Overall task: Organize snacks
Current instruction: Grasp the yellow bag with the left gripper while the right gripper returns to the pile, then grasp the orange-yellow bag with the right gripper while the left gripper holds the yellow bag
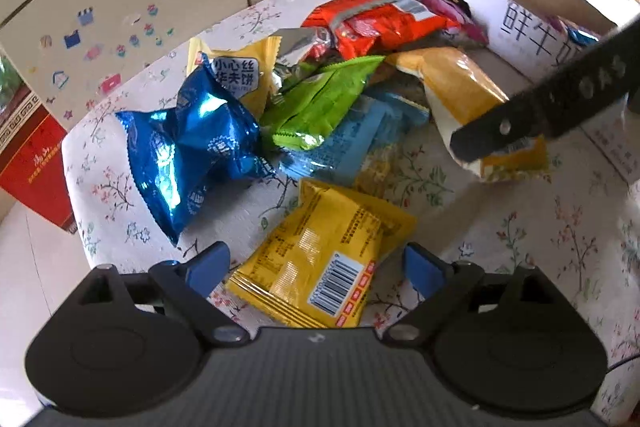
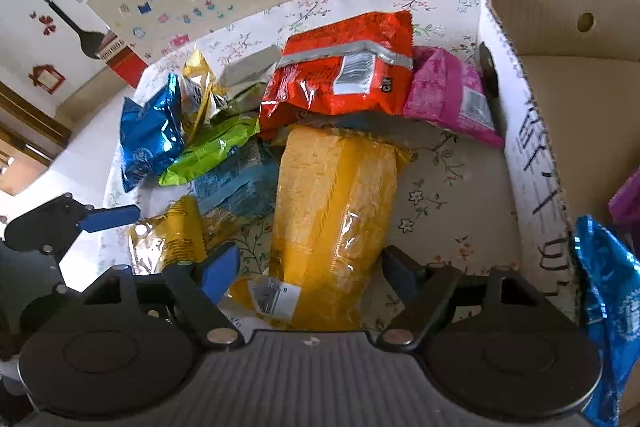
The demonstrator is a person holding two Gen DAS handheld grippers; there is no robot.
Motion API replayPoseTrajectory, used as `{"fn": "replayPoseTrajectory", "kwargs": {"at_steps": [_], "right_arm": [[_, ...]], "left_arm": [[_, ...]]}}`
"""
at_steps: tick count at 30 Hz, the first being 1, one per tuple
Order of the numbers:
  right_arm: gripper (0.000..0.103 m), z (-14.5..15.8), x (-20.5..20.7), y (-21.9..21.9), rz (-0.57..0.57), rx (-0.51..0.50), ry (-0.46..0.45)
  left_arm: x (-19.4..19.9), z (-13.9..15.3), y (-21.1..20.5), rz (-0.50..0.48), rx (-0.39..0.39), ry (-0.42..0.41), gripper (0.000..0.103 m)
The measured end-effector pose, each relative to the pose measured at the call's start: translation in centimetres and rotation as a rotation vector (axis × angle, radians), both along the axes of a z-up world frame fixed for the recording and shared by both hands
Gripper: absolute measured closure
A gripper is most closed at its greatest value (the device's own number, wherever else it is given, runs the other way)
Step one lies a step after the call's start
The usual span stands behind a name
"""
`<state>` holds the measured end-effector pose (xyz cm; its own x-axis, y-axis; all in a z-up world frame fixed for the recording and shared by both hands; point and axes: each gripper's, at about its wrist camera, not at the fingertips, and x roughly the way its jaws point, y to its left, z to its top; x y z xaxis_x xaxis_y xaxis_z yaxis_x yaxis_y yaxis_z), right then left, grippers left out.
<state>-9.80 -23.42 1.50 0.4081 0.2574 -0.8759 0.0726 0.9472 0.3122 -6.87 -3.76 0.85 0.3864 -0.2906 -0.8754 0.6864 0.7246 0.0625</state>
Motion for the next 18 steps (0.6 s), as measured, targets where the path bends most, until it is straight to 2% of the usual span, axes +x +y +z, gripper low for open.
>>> {"fn": "replayPoseTrajectory", "kwargs": {"at_steps": [4, 9, 11, 13, 14, 18], "right_arm": [[0.019, -0.3, 0.3, 0.9, 0.015, -0.055, -0.017], [0.021, -0.2, 0.0, 1.4, 0.045, -0.108, -0.037], [0.028, -0.2, -0.2, 1.5, 0.055, -0.133, -0.047], [0.037, -0.1, -0.4, 1.5, 0.064, -0.156, -0.058], [0.041, -0.1, -0.4, 1.5, 0.068, -0.169, -0.065], [0.045, -0.1, -0.7, 1.2, 0.086, -0.168, -0.080]], "left_arm": [[0.4, -0.1, 0.6, 0.055, -0.049, 0.050, 0.015], [-0.4, 0.2, 0.5, 0.052, -0.061, 0.038, 0.026], [-0.7, 0.4, 0.3, 0.054, -0.068, 0.040, 0.040], [-0.8, 0.6, 0.1, 0.070, -0.069, 0.042, 0.045], [-0.9, 0.6, 0.0, 0.078, -0.065, 0.039, 0.046], [-0.9, 0.8, 0.1, 0.117, -0.072, 0.044, 0.049]]}}
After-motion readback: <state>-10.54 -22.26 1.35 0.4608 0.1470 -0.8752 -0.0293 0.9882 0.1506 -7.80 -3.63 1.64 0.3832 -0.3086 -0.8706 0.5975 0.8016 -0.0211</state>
